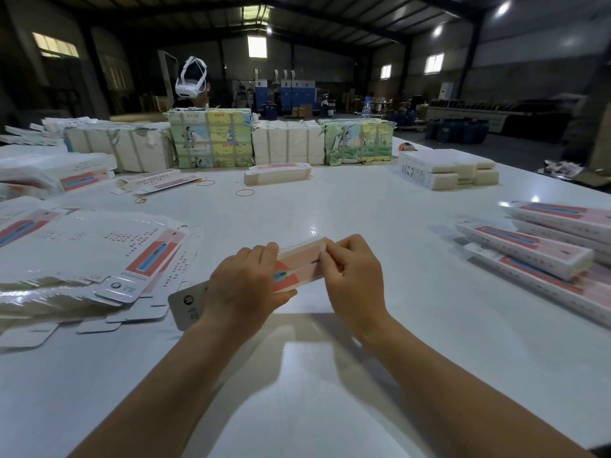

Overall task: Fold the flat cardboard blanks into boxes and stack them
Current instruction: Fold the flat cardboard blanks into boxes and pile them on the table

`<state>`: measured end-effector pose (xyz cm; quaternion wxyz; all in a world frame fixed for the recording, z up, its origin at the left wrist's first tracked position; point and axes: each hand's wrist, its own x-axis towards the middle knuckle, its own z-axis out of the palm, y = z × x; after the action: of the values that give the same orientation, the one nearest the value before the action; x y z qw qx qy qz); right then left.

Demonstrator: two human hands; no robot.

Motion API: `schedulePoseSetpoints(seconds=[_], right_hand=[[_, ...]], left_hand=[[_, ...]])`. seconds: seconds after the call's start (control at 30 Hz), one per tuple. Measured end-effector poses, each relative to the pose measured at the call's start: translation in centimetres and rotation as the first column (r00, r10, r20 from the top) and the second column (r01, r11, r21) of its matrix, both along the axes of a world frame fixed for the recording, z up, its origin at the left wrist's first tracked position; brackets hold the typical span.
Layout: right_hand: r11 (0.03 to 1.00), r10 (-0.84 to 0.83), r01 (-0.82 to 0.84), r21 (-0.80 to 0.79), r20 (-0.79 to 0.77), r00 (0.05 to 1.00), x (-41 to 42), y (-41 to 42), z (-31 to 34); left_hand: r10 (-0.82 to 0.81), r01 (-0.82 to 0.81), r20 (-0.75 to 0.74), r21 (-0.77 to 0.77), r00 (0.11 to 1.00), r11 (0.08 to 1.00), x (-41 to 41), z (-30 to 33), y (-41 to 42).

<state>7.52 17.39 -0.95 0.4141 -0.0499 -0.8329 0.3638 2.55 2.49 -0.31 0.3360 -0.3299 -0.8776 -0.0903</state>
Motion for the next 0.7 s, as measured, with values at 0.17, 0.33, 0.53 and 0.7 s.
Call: schedulePoseSetpoints(seconds=[0.17,0.33,0.53,0.7], right_hand=[[0.999,-0.033,0.035,0.023,-0.060,0.998,0.2,0.0,0.0],[0.944,0.067,-0.093,-0.316,-0.090,0.994,0.2,0.3,0.6],[0.973,0.026,-0.057,-0.222,-0.139,0.990,-0.1,0.1,-0.1],[0.989,0.030,-0.048,-0.138,-0.131,0.991,-0.5,0.4,-0.6]], left_hand=[[-0.006,0.007,-0.014,0.014,1.000,1.000,0.2,-0.1,0.1],[0.034,-0.054,0.130,0.151,0.991,0.987,-0.2,-0.3,0.2],[0.031,-0.057,0.148,0.172,0.988,0.983,-0.4,-0.5,0.4],[-0.012,-0.014,0.168,0.155,0.986,0.988,-0.8,-0.5,-0.2]])
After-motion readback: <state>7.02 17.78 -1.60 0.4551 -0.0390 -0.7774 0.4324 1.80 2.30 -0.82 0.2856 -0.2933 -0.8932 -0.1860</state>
